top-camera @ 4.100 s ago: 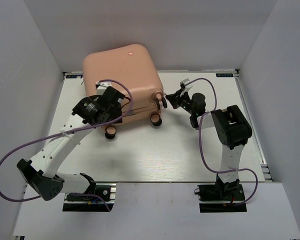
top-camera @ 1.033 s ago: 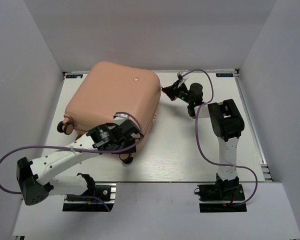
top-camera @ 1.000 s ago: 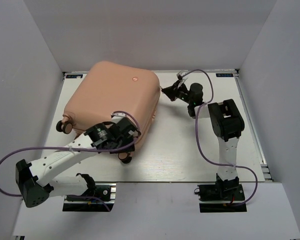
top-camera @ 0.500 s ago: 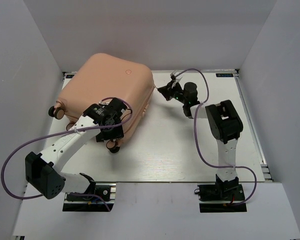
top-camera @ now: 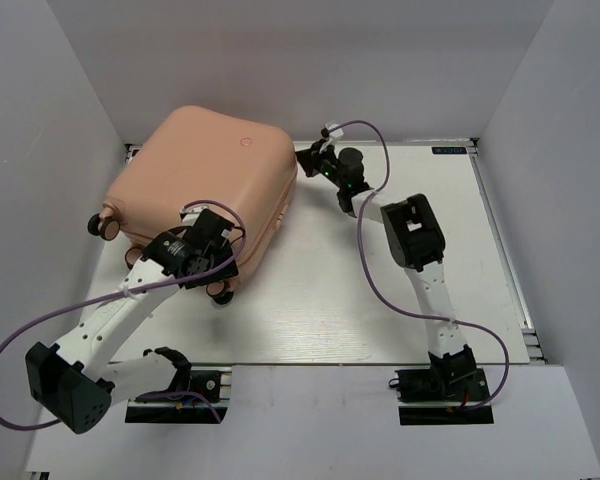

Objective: Pack the luggage

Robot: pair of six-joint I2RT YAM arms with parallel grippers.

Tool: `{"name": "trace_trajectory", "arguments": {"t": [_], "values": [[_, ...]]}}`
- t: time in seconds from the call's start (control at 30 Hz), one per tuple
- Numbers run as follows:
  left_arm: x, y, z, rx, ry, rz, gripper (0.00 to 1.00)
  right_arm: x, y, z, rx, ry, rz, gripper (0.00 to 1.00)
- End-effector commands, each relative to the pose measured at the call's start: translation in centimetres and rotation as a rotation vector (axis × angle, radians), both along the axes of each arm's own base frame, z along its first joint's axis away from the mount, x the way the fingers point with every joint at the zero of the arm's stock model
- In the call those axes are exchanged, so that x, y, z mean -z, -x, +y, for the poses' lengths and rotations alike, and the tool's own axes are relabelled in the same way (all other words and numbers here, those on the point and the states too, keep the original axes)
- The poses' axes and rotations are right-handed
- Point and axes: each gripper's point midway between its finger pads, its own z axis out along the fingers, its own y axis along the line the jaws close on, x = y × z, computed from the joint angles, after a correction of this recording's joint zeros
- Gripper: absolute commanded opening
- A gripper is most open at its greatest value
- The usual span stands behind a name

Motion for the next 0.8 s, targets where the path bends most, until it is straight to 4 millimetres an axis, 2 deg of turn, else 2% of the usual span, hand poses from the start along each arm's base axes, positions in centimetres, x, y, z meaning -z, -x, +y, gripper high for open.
{"name": "trace_trajectory", "arguments": {"t": [0.0, 0.03, 0.1, 0.13, 0.17, 0.23, 0.27, 0.3, 0.33, 0.37, 0.4, 0.43, 0.47, 0.5, 0.53, 0.57, 0.6, 0.67, 0.7, 0.73, 0.77], "values": [[0.6, 9.5, 9.6, -0.198, -0.322, 0.301, 0.0, -2.0, -4.4, -2.9, 0.172, -0.096, -0.05, 0.0], [0.8, 9.6, 9.5, -0.2, -0.317, 0.307, 0.0, -2.9, -4.4, -1.8, 0.147, -0.103, -0.082, 0.0], [1.1, 9.8, 9.6, -0.196, -0.317, 0.317, 0.0, -2.6, -3.9, 0.3, 0.083, -0.076, -0.118, 0.0], [1.1, 9.9, 9.6, -0.193, -0.317, 0.322, 0.0, -3.5, -3.5, 1.3, 0.044, -0.076, -0.145, 0.0], [1.3, 9.9, 9.6, -0.193, -0.312, 0.322, 0.0, -3.1, -3.5, 1.8, 0.02, -0.074, -0.155, 0.0], [1.3, 9.8, 9.6, -0.19, -0.31, 0.316, 0.0, -3.9, -2.1, 3.1, -0.066, -0.114, -0.179, 0.0], [1.4, 9.8, 9.6, -0.183, -0.307, 0.317, 0.0, -3.6, -1.6, 3.7, -0.103, -0.124, -0.172, 0.0], [1.4, 9.7, 9.8, -0.194, -0.307, 0.317, 0.0, -3.2, 0.1, 5.0, -0.208, -0.111, -0.168, 0.0], [1.2, 9.9, 9.9, -0.197, -0.311, 0.323, 0.0, -2.9, 0.7, 5.2, -0.237, -0.102, -0.138, 0.0], [1.2, 9.8, 10.0, -0.203, -0.311, 0.323, 0.0, -4.0, 1.2, 5.3, -0.25, -0.082, -0.165, 0.09], [1.1, 9.9, 10.2, -0.218, -0.31, 0.324, 0.0, -0.1, 2.2, 4.9, -0.229, -0.052, -0.064, 0.35], [1.0, 9.8, 10.2, -0.223, -0.303, 0.315, 0.0, -1.3, 2.4, 4.4, -0.195, -0.047, -0.051, 0.48], [1.0, 9.6, 10.1, -0.217, -0.303, 0.313, 0.0, -1.4, 2.4, 3.7, -0.158, -0.051, -0.018, 0.57], [0.9, 9.5, 9.9, -0.212, -0.291, 0.306, 0.0, -1.7, 2.5, 1.0, -0.016, -0.062, 0.052, 0.71], [0.8, 9.4, 9.9, -0.205, -0.289, 0.3, 0.0, -1.1, 2.8, -0.6, 0.039, -0.132, 0.187, 0.74], [0.4, 9.2, 9.8, -0.203, -0.281, 0.294, 0.0, -0.6, 4.8, -3.3, 0.114, -0.135, 0.234, 0.74], [0.1, 9.0, 9.6, -0.208, -0.276, 0.291, 0.0, -1.2, 5.8, -3.7, 0.112, -0.158, 0.226, 0.74], [-0.9, 8.7, 9.7, -0.241, -0.266, 0.275, 0.28, -1.2, 6.7, -5.2, 0.158, -0.161, 0.21, 0.74], [-1.8, 8.9, 10.0, -0.269, -0.275, 0.276, 0.79, 0.0, 8.1, -6.2, 0.178, -0.108, 0.278, 0.74], [-2.6, 8.7, 10.0, -0.286, -0.265, 0.252, 1.0, 0.3, 8.3, -6.5, 0.183, -0.083, 0.319, 0.74], [-3.1, 8.6, 10.0, -0.294, -0.258, 0.237, 1.0, -0.1, 8.7, -6.5, 0.174, -0.06, 0.342, 0.74]]}}
